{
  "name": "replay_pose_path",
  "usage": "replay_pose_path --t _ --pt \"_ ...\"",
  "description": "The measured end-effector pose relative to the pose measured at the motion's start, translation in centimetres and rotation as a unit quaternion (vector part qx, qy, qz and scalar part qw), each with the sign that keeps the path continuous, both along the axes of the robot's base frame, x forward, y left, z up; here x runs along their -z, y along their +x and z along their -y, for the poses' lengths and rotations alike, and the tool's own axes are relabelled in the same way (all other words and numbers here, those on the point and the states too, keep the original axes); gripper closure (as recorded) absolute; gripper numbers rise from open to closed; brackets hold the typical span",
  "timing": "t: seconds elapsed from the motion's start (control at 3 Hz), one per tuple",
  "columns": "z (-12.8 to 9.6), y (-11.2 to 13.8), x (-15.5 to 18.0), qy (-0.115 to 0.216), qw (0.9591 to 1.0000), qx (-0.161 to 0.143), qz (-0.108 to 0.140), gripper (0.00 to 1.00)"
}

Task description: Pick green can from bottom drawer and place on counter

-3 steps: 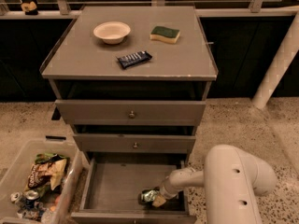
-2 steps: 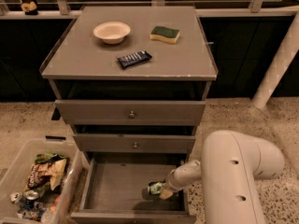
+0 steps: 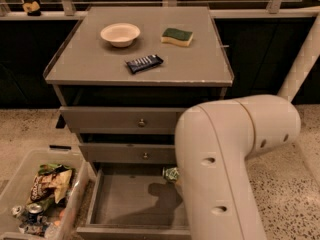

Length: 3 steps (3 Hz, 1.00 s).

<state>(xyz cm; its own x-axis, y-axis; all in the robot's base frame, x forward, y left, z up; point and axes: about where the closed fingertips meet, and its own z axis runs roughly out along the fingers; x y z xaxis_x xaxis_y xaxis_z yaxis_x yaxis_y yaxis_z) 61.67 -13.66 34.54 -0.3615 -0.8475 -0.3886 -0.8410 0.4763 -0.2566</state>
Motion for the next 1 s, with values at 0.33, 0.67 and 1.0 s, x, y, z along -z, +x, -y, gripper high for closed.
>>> replay_pose_path --t 0.33,0.67,1.0 --pt "-0.1 0.1 -2.1 -0.002 0.9997 0.019 0.015 1.00" --pt "-0.1 -0.3 -2.5 -0.003 0.9997 0.020 0.012 1.00" --pt "-0.4 0.9 -8.1 -0.013 0.9977 0.011 0.066 1.00"
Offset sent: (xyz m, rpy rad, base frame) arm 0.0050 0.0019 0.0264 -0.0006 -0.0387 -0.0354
